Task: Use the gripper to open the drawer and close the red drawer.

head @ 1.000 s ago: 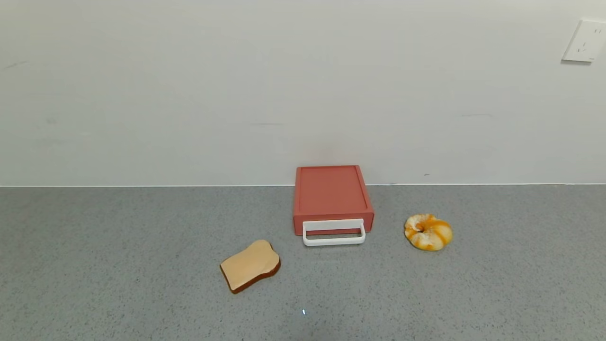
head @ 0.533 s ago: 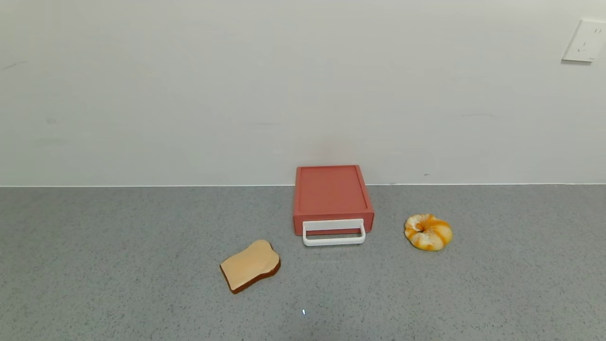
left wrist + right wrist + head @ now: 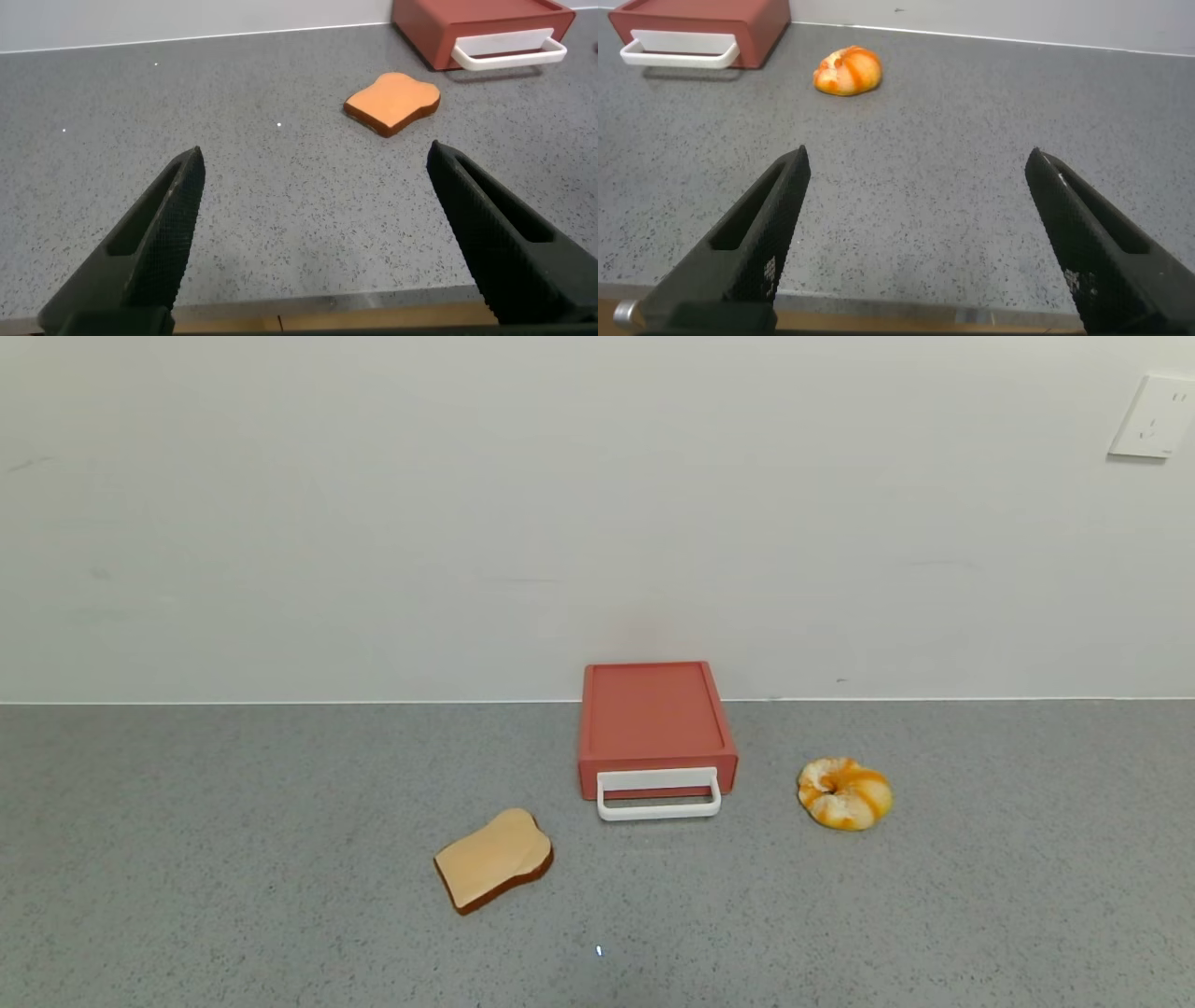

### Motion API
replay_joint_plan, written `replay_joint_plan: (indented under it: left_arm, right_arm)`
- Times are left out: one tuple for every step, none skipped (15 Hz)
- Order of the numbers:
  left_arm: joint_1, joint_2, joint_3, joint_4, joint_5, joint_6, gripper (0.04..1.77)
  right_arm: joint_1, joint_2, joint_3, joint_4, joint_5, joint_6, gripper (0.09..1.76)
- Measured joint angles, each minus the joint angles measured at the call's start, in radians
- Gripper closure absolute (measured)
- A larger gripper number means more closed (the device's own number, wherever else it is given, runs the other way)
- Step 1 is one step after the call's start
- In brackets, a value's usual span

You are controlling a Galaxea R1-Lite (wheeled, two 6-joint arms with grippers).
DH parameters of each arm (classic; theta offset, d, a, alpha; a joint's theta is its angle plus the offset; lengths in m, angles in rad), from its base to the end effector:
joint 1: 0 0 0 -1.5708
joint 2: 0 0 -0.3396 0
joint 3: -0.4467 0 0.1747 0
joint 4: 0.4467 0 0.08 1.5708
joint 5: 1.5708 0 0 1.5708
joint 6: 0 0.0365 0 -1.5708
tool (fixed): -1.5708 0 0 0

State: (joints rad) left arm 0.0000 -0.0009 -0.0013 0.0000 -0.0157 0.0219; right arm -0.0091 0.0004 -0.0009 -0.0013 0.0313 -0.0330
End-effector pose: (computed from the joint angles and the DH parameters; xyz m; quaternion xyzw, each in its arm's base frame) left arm -0.0657 -0.0006 0.0758 0.0110 -0.0012 -0.0078 0.9999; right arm -0.0656 0.0017 0.0759 -0.0165 -0.0011 0.0111 0.9998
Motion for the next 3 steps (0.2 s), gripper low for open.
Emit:
replay_joint_plan:
  left_arm:
    - [0.0, 0.0, 0.0, 0.0, 0.0, 0.0, 0.09]
    - [0.0, 0.0, 0.0, 0.0, 0.0, 0.0, 0.09]
    - [0.0, 0.0, 0.0, 0.0, 0.0, 0.0, 0.09]
  right_arm:
    - [0.0, 0.0, 0.0, 0.0, 0.0, 0.002, 0.15]
    - [0.0, 0.0, 0.001, 0.0, 0.0, 0.003, 0.15]
    - [0.0, 0.0, 0.001, 0.0, 0.0, 0.003, 0.15]
